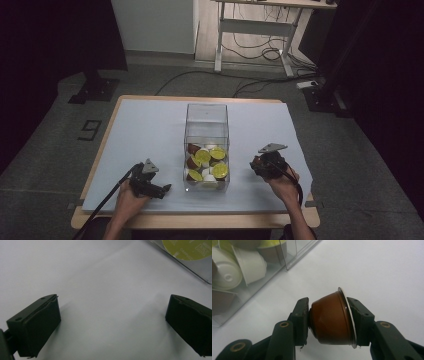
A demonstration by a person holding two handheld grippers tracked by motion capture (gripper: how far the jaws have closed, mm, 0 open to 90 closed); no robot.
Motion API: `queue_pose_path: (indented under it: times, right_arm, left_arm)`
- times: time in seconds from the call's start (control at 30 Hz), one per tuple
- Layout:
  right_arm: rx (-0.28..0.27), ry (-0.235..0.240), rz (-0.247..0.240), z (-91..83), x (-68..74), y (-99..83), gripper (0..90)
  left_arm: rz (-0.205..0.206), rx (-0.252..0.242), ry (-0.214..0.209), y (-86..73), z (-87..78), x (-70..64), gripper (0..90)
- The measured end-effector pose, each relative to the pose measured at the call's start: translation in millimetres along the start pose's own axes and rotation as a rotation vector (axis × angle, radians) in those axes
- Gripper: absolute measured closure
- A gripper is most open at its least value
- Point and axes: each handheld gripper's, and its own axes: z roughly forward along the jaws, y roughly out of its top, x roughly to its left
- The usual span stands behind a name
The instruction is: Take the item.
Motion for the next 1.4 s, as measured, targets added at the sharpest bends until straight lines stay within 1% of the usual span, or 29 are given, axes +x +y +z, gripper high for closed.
queue_pose_path:
  times: [0.27, 0.4, 0.6, 0.83, 0.97, 1.07, 1.17, 1.27, 1.4]
  right_arm:
    - [0.028, -0.006, -0.006, 11.2, 3.0, -4.4, 54.9]
    - [0.044, -0.019, -0.023, 16.2, 5.2, -5.7, 54.8]
    - [0.059, -0.022, -0.030, 21.4, 7.6, -6.2, 54.7]
    - [0.089, -0.033, -0.052, 29.5, 10.3, -6.9, 54.2]
    - [0.104, -0.026, -0.050, 32.7, 10.3, -8.3, 53.1]
    - [0.105, -0.027, -0.047, 33.6, 10.8, -8.6, 52.4]
    - [0.110, -0.024, -0.049, 34.9, 10.9, -8.7, 50.0]
    - [0.105, -0.027, -0.051, 34.7, 10.7, -8.0, 45.7]
    - [0.097, -0.023, -0.038, 32.3, 10.4, -6.9, 39.2]
  left_arm:
    - [0.000, 0.000, 0.000, 0.0, 0.0, 0.0, 0.0]
    - [0.000, 0.000, 0.000, 0.0, 0.0, -0.1, 0.0]
    - [0.000, 0.000, -0.001, 0.0, 0.0, 0.0, 0.0]
    - [0.000, 0.000, 0.000, 0.0, 0.0, 0.0, 0.0]
    - [0.000, 0.000, -0.001, 0.0, 0.0, 0.0, 0.0]
    - [0.000, -0.001, 0.000, 0.0, 0.0, 0.0, 0.0]
    - [0.000, 0.000, 0.000, 0.0, 0.0, 0.0, 0.0]
    - [0.000, -0.001, -0.001, 0.0, 0.0, 0.0, 0.0]
    - [0.000, 0.000, 0.000, 0.0, 0.0, 0.0, 0.0]
